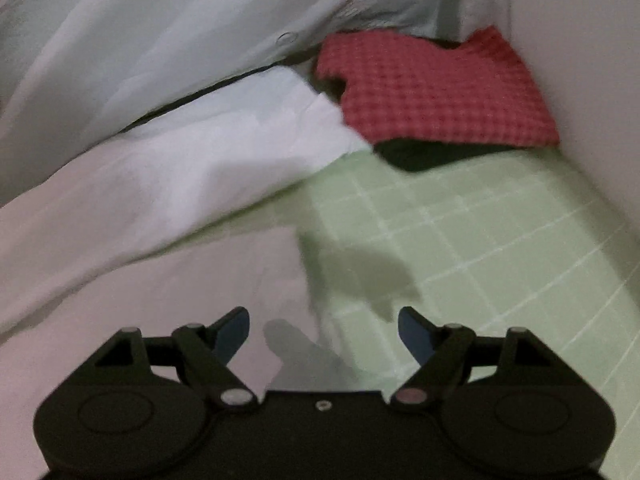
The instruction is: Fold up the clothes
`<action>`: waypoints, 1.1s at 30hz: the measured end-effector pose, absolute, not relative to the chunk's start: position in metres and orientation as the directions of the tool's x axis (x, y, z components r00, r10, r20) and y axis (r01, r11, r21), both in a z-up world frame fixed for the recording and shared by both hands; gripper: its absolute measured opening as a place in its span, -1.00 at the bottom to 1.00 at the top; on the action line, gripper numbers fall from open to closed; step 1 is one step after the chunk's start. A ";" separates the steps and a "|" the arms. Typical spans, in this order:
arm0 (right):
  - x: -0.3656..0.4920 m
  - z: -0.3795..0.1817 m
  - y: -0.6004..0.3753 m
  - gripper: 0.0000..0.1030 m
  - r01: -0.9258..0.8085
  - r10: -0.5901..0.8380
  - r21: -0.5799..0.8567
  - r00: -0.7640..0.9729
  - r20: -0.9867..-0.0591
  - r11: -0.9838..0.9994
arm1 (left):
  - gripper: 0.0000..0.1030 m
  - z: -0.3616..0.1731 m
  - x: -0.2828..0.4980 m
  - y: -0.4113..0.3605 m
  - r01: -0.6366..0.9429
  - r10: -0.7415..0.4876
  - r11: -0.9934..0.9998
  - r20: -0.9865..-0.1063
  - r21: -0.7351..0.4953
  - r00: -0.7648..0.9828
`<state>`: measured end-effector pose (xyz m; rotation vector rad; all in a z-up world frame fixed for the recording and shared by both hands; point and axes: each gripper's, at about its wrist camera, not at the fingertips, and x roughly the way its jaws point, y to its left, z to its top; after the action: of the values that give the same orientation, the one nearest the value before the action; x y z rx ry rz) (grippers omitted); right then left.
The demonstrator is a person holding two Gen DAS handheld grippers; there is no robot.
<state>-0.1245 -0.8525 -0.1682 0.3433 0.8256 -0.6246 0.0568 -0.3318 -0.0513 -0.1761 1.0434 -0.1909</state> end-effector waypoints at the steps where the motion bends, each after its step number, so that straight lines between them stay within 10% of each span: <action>1: -0.124 -0.170 -0.846 0.60 0.624 -0.382 0.027 0.512 -0.770 0.781 | 0.84 -0.050 0.048 -0.330 0.065 -0.234 0.970 -0.839 -0.232 0.492; 5: -0.127 -0.181 -0.845 0.28 0.589 -0.368 0.018 0.528 -0.766 0.808 | 0.84 -0.044 0.016 -0.328 0.041 -0.206 0.976 -0.837 -0.216 0.507; 7: -0.132 -0.178 -0.843 -0.49 0.561 -0.350 0.021 0.545 -0.762 0.827 | 0.84 -0.043 0.002 -0.328 0.025 -0.192 0.978 -0.837 -0.209 0.512; 15: -0.151 -0.173 -0.887 -0.78 0.603 -0.503 -0.161 0.454 -0.735 0.781 | 0.84 -0.048 -0.043 -0.321 -0.021 -0.151 0.982 -0.842 -0.189 0.517; 20: -0.170 -0.172 -0.939 -0.45 0.730 -0.600 -0.199 0.340 -0.724 0.654 | 0.84 -0.051 -0.052 -0.303 -0.073 -0.101 0.984 -0.850 -0.162 0.517; 25: -0.190 -0.158 -0.901 0.59 0.724 -0.575 -0.120 0.423 -0.700 0.679 | 0.85 -0.055 -0.050 -0.274 -0.140 -0.055 0.979 -0.853 -0.148 0.518; 33: -0.198 -0.161 -0.783 0.81 0.677 -0.387 0.097 0.526 -0.757 0.730 | 0.84 -0.079 -0.029 -0.217 -0.222 -0.002 0.968 -0.883 -0.119 0.468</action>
<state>-0.1976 -0.7828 -0.1607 0.4084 0.7857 -0.6574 -0.0290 -0.2167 -0.0793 -0.2302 1.0774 0.1365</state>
